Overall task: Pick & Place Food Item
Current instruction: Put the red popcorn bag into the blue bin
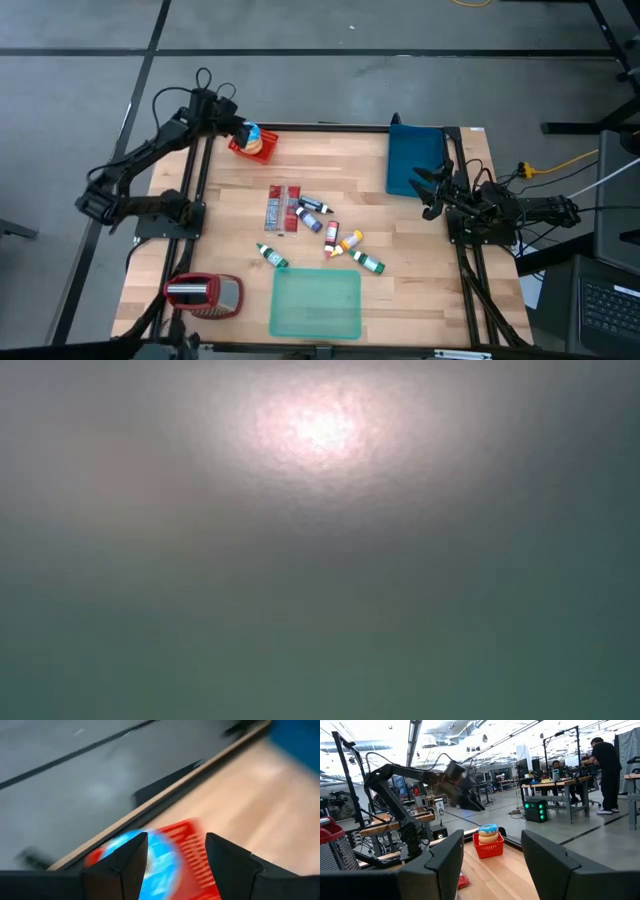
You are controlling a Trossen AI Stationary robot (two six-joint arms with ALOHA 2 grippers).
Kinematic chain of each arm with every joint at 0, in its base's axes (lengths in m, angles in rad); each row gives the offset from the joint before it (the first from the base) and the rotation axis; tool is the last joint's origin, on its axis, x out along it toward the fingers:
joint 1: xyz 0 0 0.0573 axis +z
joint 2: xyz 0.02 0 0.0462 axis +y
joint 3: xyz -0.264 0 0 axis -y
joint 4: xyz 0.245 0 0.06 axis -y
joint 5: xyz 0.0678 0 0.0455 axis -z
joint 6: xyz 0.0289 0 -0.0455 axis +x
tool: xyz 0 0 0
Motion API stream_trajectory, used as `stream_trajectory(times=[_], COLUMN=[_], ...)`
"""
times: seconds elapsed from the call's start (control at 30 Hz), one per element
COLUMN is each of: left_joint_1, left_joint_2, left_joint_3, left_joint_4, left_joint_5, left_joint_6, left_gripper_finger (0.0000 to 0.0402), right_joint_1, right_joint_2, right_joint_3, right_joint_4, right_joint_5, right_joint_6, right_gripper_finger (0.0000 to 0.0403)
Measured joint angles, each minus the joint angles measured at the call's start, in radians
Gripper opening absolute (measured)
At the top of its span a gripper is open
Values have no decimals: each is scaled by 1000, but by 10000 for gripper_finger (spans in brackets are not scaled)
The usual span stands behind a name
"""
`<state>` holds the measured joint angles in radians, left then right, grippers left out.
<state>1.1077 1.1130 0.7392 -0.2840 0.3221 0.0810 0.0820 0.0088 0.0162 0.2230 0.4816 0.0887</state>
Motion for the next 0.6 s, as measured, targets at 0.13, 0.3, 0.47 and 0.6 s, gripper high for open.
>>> stream_trajectory(times=[0.13,0.3,0.47,0.6], left_joint_1=[-102,-325,-607,-827], left_joint_2=[-98,-197,-210,-165], left_joint_3=[0,0,0,0], left_joint_4=[39,40,-1,-95], left_joint_5=[137,173,6,-249], left_joint_6=[-70,-162,-214,-203], left_gripper_finger=[194,194,194,203], right_joint_1=[0,0,0,0], right_joint_2=[0,0,0,0], right_joint_3=[0,0,0,0], right_joint_4=[0,0,0,0], right_joint_5=[0,0,0,0], right_joint_6=[-6,-6,-6,-6], right_gripper_finger=[204,204,204,204])
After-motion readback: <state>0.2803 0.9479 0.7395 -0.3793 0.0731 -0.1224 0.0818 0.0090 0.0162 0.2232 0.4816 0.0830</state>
